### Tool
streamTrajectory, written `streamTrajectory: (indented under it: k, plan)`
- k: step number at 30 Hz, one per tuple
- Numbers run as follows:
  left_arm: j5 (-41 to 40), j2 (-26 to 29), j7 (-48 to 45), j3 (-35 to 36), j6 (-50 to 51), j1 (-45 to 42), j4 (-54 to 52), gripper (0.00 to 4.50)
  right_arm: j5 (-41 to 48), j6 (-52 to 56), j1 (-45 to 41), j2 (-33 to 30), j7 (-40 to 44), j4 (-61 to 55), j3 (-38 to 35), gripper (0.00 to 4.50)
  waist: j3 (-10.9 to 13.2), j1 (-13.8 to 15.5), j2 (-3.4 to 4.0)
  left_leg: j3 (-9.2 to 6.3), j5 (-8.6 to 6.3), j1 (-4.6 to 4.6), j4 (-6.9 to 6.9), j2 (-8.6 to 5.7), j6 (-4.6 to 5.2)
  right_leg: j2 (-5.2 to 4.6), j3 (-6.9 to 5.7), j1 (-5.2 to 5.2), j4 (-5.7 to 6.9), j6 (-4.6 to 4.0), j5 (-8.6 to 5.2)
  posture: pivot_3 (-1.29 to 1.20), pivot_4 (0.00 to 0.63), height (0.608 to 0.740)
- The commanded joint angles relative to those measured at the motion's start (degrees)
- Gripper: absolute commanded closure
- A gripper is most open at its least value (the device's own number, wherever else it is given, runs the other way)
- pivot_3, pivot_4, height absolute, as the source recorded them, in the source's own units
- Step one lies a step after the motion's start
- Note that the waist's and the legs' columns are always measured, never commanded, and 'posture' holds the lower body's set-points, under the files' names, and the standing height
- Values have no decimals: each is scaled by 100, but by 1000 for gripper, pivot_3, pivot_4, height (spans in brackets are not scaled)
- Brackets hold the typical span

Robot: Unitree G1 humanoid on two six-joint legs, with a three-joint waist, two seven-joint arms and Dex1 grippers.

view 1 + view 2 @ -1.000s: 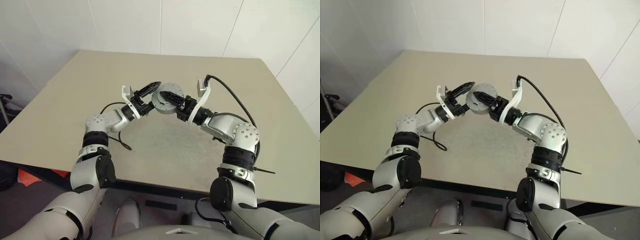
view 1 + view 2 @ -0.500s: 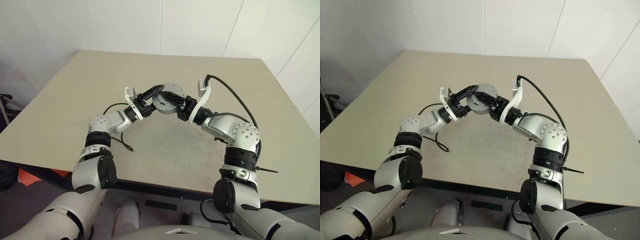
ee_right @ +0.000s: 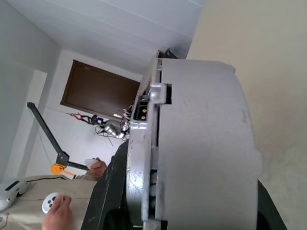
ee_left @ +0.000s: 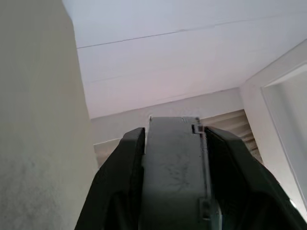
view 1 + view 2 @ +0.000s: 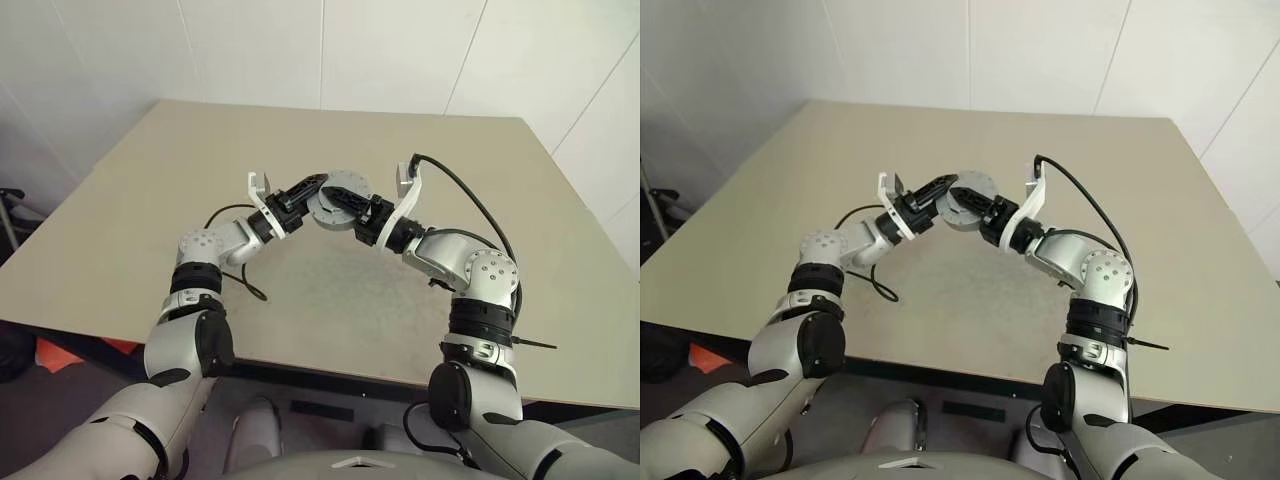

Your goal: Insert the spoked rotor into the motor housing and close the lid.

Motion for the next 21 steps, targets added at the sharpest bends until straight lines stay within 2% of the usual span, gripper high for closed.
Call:
streamTrajectory:
  k: [1,21]
  plan:
    - [78,-9,103,-73,-20,-83,9,3190,318,-138,-195,-29,100,-362,74,2214,0,-1,0,0,0,1,1,0,0,0,0,2,0,0,0,0,0,740]
    - [149,-8,196,-58,-214,-75,106,3197,385,-232,-189,-77,71,-262,144,2214,0,-1,0,-2,0,-1,19,0,1,-1,0,6,5,3,7,0,0,740]
